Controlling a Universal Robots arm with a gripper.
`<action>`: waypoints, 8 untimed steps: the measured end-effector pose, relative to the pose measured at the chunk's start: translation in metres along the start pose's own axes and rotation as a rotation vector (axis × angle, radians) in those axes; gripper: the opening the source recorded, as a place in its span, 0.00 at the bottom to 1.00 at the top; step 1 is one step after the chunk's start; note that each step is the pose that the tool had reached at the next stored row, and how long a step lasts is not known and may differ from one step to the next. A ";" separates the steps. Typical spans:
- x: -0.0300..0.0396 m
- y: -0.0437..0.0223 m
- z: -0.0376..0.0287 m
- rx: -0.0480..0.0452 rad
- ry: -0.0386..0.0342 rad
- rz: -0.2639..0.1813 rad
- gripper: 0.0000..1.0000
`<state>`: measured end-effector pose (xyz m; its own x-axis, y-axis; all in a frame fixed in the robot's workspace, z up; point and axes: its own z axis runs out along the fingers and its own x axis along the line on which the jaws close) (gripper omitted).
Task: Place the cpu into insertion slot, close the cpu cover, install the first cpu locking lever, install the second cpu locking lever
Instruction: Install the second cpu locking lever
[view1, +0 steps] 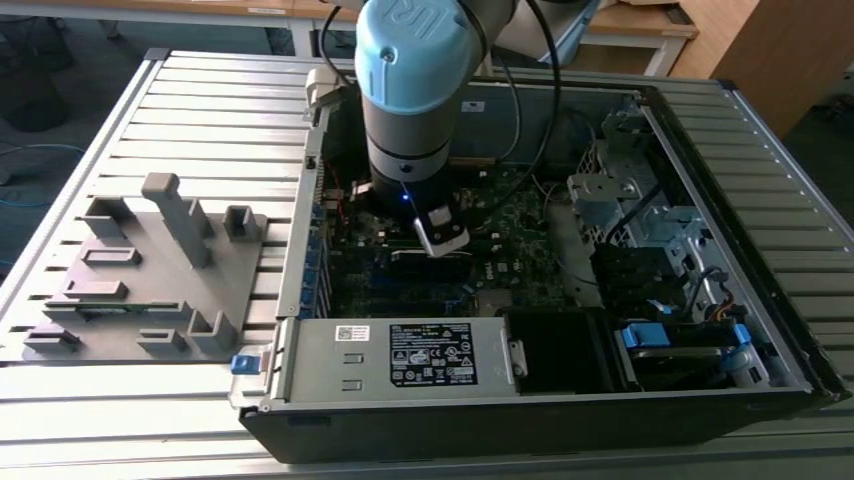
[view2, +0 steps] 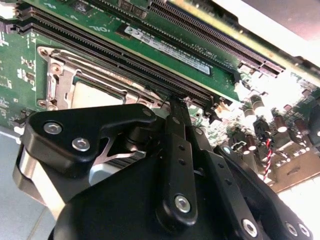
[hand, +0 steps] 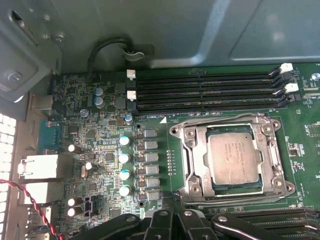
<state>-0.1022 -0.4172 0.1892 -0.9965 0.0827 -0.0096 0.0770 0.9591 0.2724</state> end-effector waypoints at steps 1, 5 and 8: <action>0.0001 -0.0002 0.0003 -0.0004 0.0001 0.000 0.11; 0.0008 -0.0006 0.0021 -0.0028 0.0001 0.000 0.11; 0.0010 -0.0008 0.0025 -0.0028 0.0002 0.000 0.11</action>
<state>-0.1031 -0.4172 0.1866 -0.9965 0.0827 -0.0094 0.0769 0.9583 0.2751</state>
